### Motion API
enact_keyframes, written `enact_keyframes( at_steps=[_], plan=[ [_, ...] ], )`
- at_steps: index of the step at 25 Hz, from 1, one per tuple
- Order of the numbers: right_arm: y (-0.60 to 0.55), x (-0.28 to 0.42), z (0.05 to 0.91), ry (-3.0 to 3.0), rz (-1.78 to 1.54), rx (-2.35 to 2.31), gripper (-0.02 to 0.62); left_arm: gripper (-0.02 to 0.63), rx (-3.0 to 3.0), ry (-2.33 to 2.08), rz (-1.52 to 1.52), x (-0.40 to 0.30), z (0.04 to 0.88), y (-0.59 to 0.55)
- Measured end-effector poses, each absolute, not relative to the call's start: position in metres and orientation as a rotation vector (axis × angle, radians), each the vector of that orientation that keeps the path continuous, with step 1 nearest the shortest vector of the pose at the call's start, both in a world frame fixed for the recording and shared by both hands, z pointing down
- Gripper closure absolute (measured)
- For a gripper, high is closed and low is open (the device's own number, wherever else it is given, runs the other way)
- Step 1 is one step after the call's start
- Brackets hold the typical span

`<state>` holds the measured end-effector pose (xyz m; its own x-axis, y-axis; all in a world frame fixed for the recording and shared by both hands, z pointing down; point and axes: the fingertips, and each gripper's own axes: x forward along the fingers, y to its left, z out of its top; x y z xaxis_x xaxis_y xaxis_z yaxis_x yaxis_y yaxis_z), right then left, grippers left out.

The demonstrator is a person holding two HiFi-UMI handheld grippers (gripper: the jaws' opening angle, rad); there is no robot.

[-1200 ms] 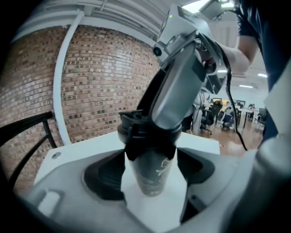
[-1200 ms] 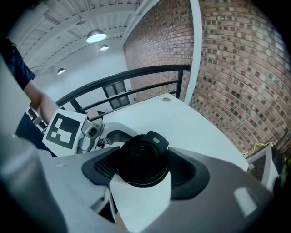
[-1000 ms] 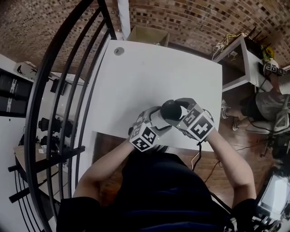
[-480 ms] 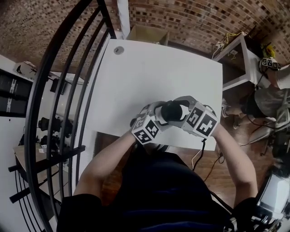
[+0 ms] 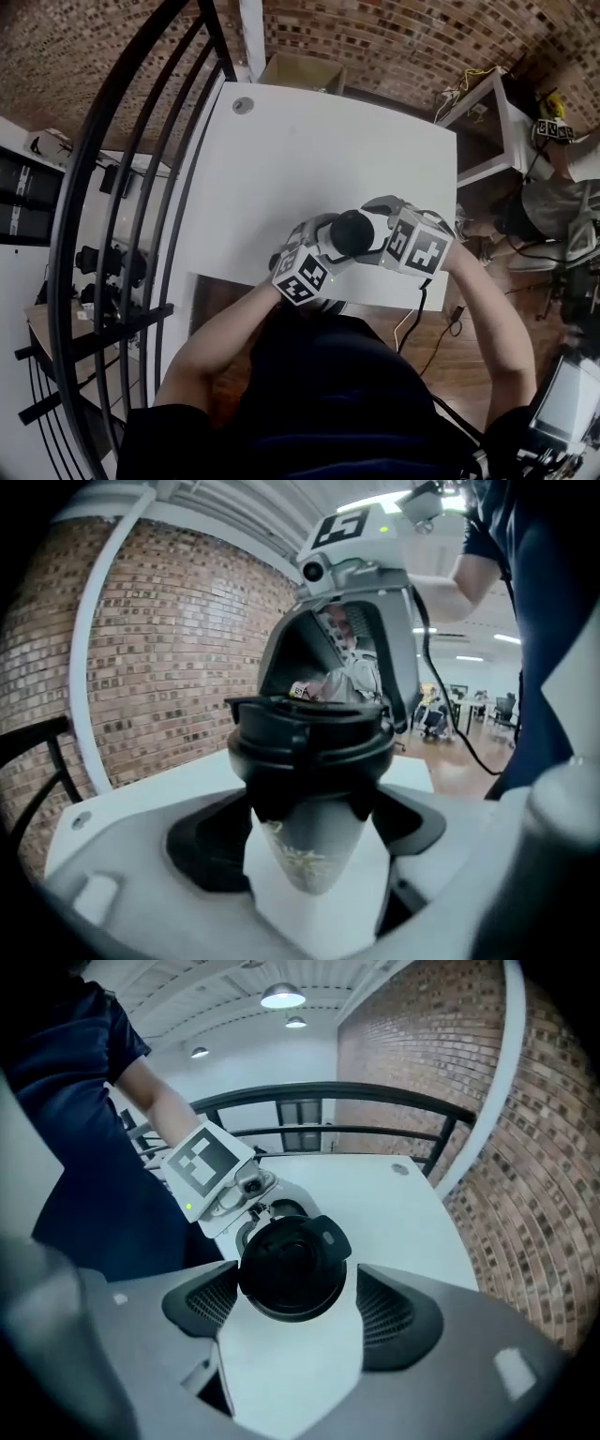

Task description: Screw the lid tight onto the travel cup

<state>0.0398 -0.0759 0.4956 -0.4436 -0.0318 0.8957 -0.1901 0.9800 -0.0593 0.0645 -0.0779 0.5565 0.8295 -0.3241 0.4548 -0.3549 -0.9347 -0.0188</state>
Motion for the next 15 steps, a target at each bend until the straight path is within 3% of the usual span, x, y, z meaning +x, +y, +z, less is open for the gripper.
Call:
enact_keyframes(
  at_steps=[5, 12, 15],
  plan=[
    [-0.0747, 0.0394, 0.4969, -2.056, 0.195, 0.108, 0.209, 0.209, 2.936, -0.546, 0.718, 0.0687, 0.5546, -0.0778],
    [-0.0845, 0.0456, 0.4943, -2.112, 0.75, 0.709, 0.216, 0.209, 2.925, -0.583, 0.706, 0.0668, 0.5552, -0.0797],
    [-0.0823, 0.0472, 0.4962, -2.085, 0.764, 0.89, 0.215, 0.209, 2.919, -0.594, 0.709, 0.0676, 0.5536, -0.0796]
  ],
)
